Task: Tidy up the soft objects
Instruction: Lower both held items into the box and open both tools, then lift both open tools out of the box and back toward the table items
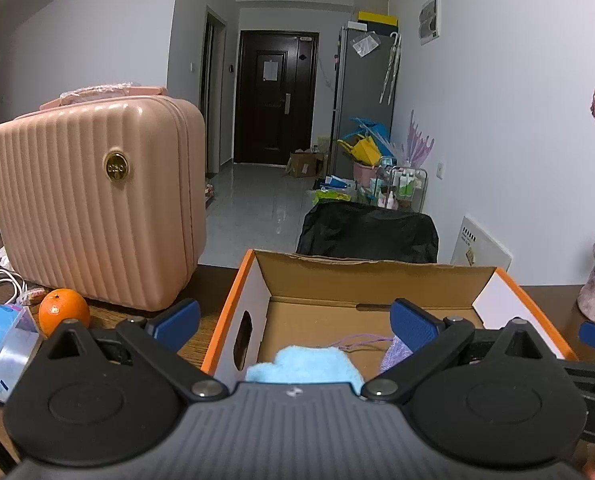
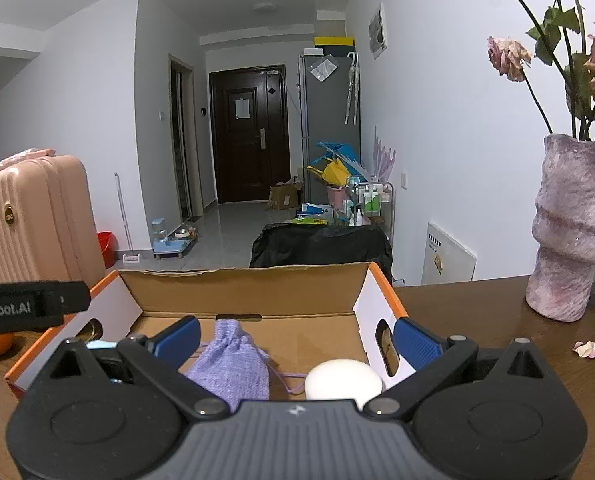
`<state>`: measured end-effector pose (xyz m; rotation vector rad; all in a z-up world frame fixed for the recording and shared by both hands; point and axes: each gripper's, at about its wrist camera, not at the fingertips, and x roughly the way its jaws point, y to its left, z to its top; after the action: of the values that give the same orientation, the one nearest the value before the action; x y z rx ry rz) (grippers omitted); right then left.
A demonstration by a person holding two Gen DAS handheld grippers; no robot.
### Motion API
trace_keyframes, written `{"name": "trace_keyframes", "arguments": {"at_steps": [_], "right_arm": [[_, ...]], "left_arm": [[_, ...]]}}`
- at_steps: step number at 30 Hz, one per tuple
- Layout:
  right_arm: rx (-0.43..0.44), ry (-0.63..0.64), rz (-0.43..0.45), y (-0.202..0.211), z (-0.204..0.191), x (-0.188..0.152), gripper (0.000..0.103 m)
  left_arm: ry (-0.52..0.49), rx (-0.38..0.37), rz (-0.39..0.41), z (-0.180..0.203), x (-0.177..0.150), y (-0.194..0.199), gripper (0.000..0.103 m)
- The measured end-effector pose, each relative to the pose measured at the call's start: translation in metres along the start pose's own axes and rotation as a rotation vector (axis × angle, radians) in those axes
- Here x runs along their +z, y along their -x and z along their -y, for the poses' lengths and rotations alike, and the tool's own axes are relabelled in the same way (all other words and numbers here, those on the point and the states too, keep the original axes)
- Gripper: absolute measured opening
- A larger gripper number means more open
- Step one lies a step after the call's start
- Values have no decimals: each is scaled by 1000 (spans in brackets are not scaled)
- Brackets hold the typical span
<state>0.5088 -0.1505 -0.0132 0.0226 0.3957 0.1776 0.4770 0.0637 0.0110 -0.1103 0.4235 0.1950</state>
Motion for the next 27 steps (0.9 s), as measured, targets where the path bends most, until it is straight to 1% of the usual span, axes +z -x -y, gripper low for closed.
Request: {"name": "trace_keyframes", "arguments": {"at_steps": [7, 13, 21, 27], "right_arm": [[10, 1, 2, 16, -1, -3, 103], [13, 1, 21, 39, 3, -7, 103], [15, 13, 41, 72, 7, -22, 103], [28, 32, 55, 95, 6, -33, 103]], "left_arm": [[-10, 3, 18, -3, -3, 20, 103], [-6, -1, 41, -12, -6, 44, 103], [-30, -5, 66, -16, -22, 78, 103], [-26, -7, 71, -22, -31, 100, 103]]}}
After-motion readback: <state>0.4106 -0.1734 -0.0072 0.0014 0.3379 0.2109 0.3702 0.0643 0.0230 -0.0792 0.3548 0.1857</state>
